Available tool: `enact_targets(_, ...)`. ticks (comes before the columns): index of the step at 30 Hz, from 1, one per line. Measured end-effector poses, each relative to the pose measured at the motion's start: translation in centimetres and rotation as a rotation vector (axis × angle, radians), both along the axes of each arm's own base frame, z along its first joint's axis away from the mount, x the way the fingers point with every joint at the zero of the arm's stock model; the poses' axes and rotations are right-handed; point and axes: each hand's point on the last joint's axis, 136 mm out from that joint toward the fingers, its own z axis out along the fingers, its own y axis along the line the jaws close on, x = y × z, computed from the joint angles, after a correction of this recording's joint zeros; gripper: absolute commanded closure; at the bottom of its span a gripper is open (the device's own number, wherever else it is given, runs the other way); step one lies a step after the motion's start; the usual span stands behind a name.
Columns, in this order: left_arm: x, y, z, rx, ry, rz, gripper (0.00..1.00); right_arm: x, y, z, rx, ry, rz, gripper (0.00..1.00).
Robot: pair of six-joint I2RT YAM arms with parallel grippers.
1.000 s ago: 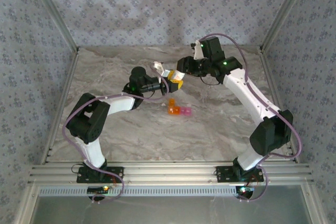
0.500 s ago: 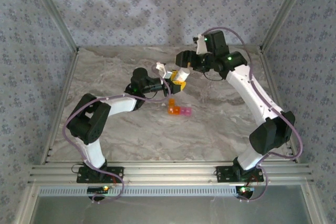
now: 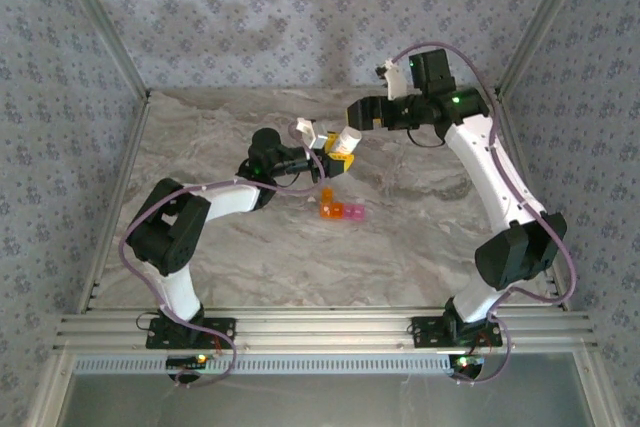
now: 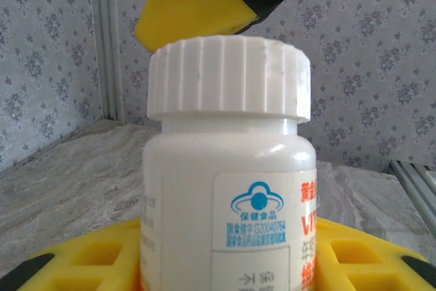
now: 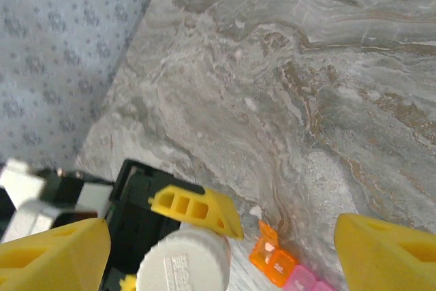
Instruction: Sort the pills into containers
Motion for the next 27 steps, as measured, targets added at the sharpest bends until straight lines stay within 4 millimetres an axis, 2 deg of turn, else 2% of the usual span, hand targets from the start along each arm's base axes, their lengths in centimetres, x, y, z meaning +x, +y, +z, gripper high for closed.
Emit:
enact_targets(6, 0.0, 0.0, 0.2, -0.002, -0.007, -0.002, 1.00, -0.9, 0.7, -0.1, -0.007, -0.018, 0.071, 0.14)
enact_targets(13, 0.0, 0.0, 0.2, -0.001, -0.011, -0.003, 1.00, -1.2, 1.8, -1.2, -0.025, -0.002, 0.112, 0.17)
enact_targets(17, 0.0, 0.0, 0.2, -0.001, -0.011, -0.003, 1.00, -1.3, 2.0, -1.4, -0.033, -0.002, 0.125, 0.25)
enact_targets(27, -0.1, -0.1, 0.2, 0.002, -0.007, -0.009, 1.00, -1.3, 2.2, -1.8, -0.034, 0.004, 0.137, 0.55)
